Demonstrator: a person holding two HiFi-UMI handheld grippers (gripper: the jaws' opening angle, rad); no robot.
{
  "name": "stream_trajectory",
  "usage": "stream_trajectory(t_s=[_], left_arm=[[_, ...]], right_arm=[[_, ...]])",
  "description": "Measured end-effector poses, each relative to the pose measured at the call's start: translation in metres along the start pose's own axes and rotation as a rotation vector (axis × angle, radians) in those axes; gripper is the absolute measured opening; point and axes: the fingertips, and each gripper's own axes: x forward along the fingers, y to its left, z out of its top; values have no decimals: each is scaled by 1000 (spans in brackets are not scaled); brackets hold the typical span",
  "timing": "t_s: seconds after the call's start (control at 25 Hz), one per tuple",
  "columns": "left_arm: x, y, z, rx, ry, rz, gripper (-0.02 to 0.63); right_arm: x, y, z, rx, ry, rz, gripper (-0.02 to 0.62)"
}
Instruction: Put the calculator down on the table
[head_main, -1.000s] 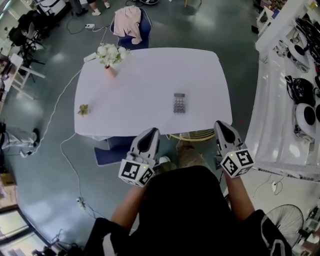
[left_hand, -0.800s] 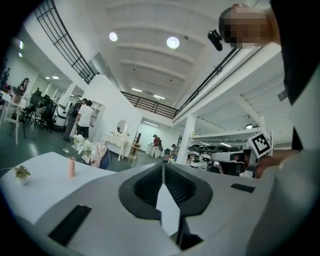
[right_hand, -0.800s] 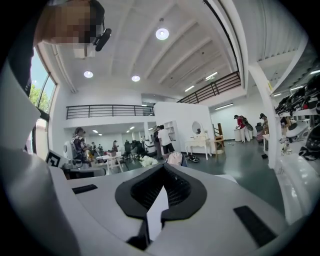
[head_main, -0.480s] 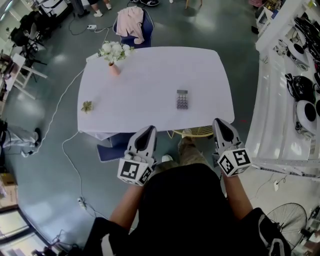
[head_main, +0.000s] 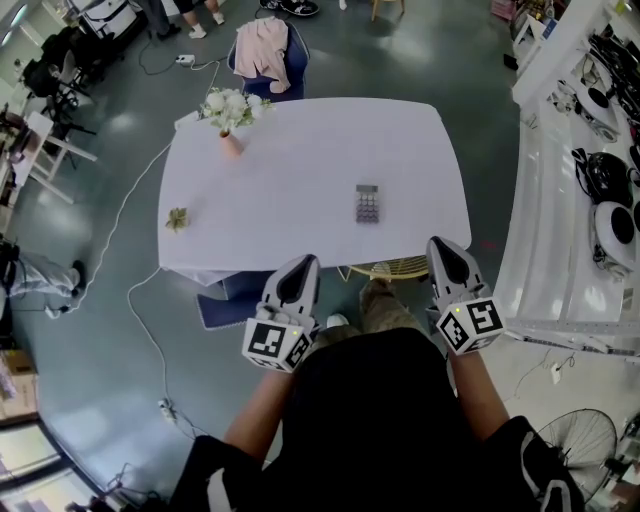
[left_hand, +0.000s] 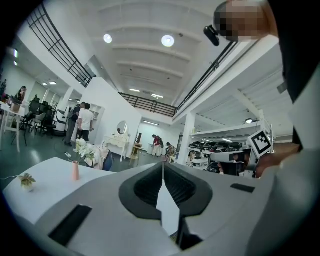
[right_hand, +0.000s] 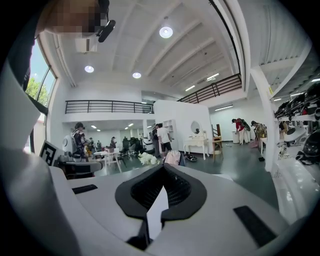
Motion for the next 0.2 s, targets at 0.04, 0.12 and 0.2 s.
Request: stream_trajectory(t_s=[0.04,0.12,0.2], left_arm=[[3,1,1,0,1,-1,14],[8,1,2,2,2,-4,14],[14,1,1,4,3,-8,14]], right_arm=[[2,-1,1,-7,-1,1,-3],[5,-3,2,-19,-3,1,-3],[7,-6,3,-31,-4,1,-3]])
